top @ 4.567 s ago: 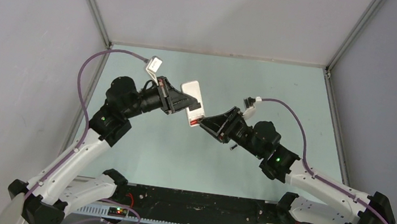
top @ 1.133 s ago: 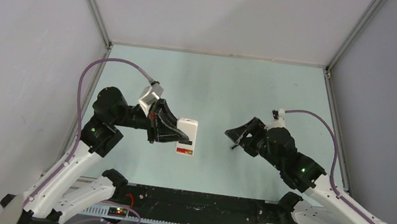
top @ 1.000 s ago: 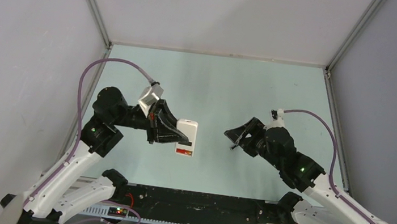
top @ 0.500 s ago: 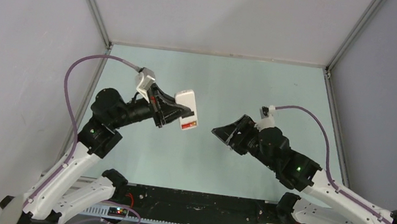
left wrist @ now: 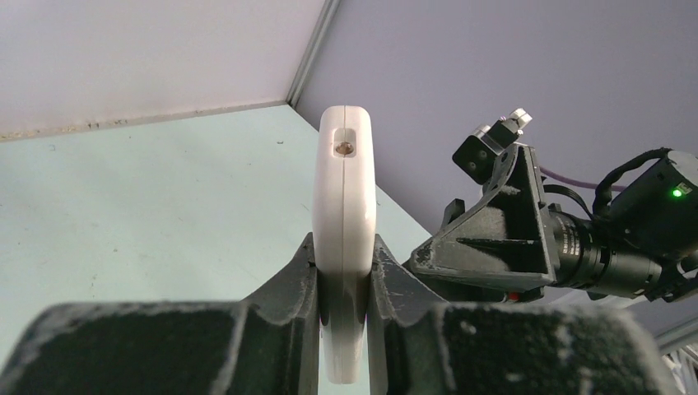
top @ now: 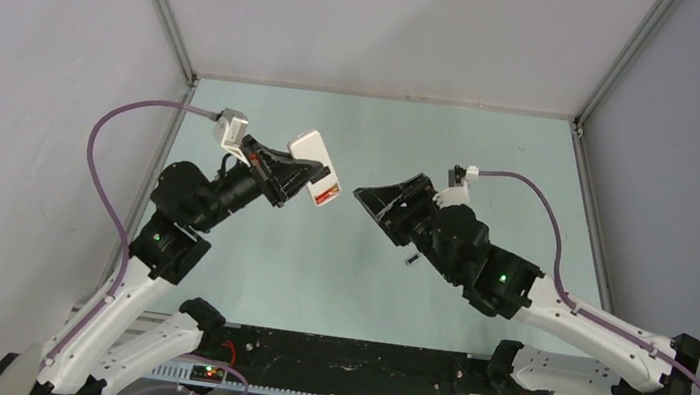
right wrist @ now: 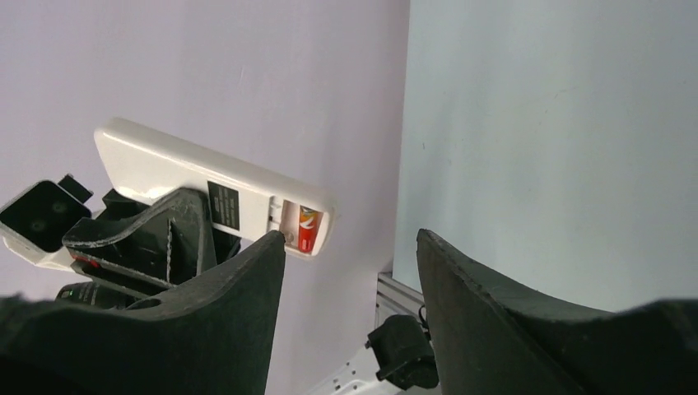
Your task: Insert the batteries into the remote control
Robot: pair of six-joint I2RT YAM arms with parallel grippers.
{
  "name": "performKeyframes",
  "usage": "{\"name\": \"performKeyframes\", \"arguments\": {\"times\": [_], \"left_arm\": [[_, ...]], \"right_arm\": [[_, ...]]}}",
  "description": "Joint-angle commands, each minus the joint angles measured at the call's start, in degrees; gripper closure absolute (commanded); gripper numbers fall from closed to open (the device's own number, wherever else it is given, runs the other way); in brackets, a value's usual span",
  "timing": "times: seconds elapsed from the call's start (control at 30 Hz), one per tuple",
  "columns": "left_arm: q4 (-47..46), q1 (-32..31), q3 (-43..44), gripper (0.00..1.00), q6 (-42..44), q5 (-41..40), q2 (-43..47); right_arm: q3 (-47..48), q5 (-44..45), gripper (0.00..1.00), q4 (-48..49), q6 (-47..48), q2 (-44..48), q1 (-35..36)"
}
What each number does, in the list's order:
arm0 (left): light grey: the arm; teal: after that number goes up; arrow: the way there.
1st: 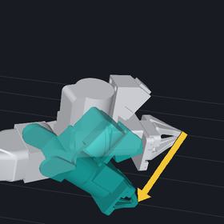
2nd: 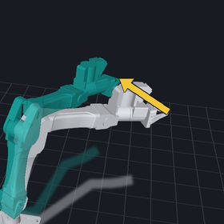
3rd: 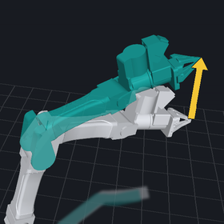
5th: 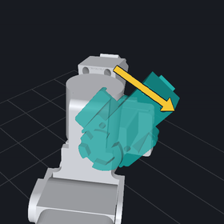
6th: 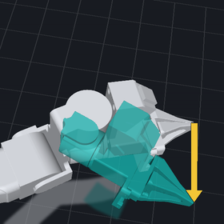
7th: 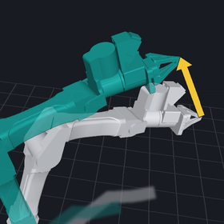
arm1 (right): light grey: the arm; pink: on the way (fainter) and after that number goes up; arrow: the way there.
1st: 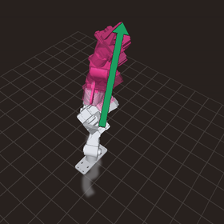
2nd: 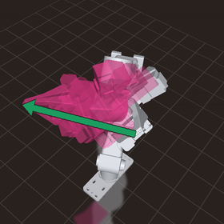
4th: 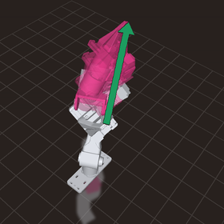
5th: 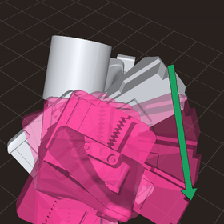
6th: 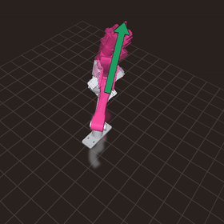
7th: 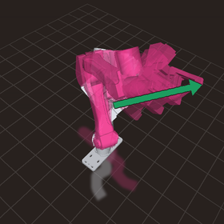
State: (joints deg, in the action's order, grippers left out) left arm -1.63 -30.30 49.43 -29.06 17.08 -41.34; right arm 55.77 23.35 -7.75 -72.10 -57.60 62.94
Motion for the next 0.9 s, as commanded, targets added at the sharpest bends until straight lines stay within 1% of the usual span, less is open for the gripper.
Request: {"name": "performKeyframes", "arguments": {"times": [0.0, 0.2, 0.33, 0.37, 0.43, 0.73, 0.8, 0.87], "left_arm": [[-3.57, -0.29, -0.21, 1.0, -2.03, -1.97, 0.43], [-3.81, -0.28, -0.35, 1.0, -2.07, -1.5, 0.28], [-3.82, -0.3, -0.56, 1.0, -2.1, -1.55, 0.34], [-3.82, -0.29, -0.63, 1.0, -2.15, -1.58, 0.36], [-3.78, -0.28, -0.72, 1.0, -2.19, -1.51, 0.38], [-3.81, -0.26, -0.95, 1.0, -2.23, -1.45, -0.02], [-3.82, -0.28, -0.89, 1.0, -2.24, -1.42, -0.07], [-3.82, -0.28, -0.76, 1.0, -2.21, -1.64, -0.06]], "right_arm": [[4.17, 4.36, 0.37, 2.22, -1.96, -1.62, 0.18], [4.84, 1.18, 0.37, 4.39, -2.06, -4.17, -0.26], [5.55, -0.14, 0.44, 4.16, -2.28, -5.64, -0.36], [5.65, -0.37, 0.48, 4.15, -2.33, -5.79, -0.4], [5.8, -0.67, 0.51, 4.22, -2.26, -6.08, -0.53], [6.53, -2.16, 0.53, 5.28, -1.49, -7.29, -0.73], [6.54, -2.25, 0.55, 4.98, -1.57, -7.45, -0.76], [6.55, -2.38, 0.59, 4.72, -1.71, -7.63, -0.72]]}}
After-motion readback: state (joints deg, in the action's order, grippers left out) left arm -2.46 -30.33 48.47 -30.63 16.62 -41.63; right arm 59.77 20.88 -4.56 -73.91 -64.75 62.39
